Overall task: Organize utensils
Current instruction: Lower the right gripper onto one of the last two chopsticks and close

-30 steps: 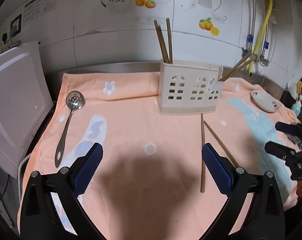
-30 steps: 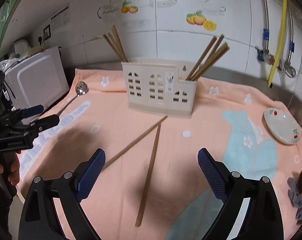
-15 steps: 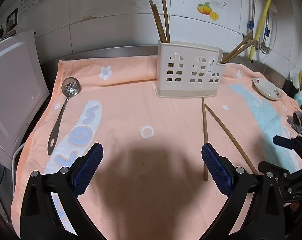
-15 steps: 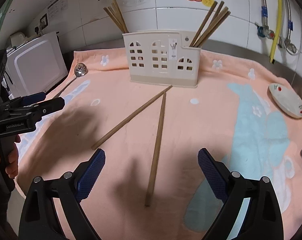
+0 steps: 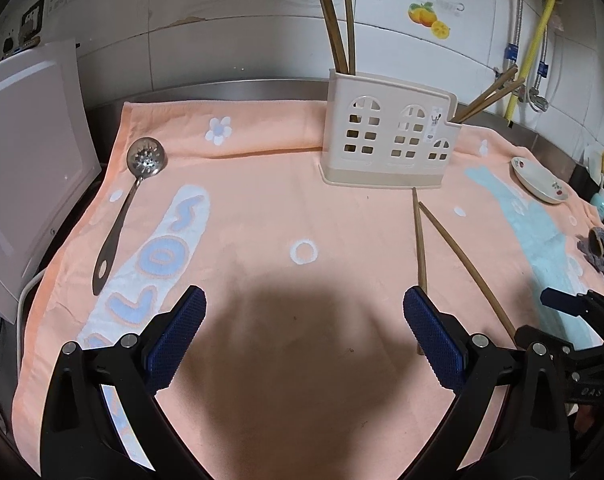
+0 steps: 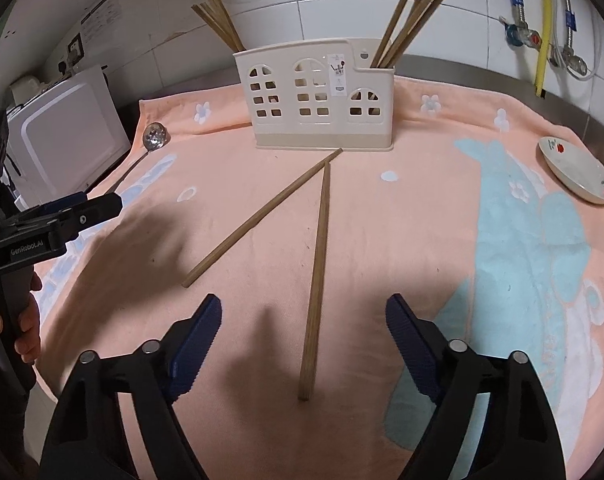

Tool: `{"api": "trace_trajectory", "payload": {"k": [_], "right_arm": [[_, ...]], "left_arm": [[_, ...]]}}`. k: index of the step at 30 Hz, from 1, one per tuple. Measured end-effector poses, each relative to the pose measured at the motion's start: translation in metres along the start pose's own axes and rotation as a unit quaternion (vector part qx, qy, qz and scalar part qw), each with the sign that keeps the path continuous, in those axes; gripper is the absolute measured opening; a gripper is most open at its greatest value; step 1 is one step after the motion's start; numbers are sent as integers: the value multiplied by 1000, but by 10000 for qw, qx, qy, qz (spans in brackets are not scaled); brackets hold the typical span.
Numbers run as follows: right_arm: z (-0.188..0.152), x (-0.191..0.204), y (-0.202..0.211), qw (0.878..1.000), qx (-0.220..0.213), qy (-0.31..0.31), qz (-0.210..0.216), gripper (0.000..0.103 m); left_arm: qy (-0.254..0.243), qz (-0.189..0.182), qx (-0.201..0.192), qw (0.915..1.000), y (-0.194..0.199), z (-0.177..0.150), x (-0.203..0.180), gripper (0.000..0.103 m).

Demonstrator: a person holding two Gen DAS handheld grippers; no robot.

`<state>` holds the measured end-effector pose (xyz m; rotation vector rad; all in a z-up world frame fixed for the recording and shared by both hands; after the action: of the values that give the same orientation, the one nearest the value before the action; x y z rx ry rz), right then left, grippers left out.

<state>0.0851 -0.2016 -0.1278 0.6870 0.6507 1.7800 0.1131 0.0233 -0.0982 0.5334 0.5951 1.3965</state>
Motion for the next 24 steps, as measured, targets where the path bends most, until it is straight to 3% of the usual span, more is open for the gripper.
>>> {"api": "trace_trajectory", "payload": {"k": [5,10,21,24], "right_arm": [[-1,2,-5,10000,65,-51,38,61],[-1,4,-11,9998,126,-100,131,40],[-2,2,-22,9993,276,-226,131,34],[-2,1,-24,9991,311,-260,144,25]], "left_arm": [[33,-21,20,10000,-2,0,2,98],[76,-36,37,10000,-5,-2,4,98],[104,-107,68,9999,-7,-4,4,98],[102,-143,81,9998,-8,-4,2,98]]}}
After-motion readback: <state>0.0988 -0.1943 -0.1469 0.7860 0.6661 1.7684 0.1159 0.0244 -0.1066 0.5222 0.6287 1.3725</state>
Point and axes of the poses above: each gripper's, at about its wrist camera, not at the fingertips, and y roughly against the way its jaws point, x to its left, z to its top, the point moved 3 cm from there along -y, roughly the way its jaws point, and after that the axes turned 1 degree about x, right-handed, at the moved point
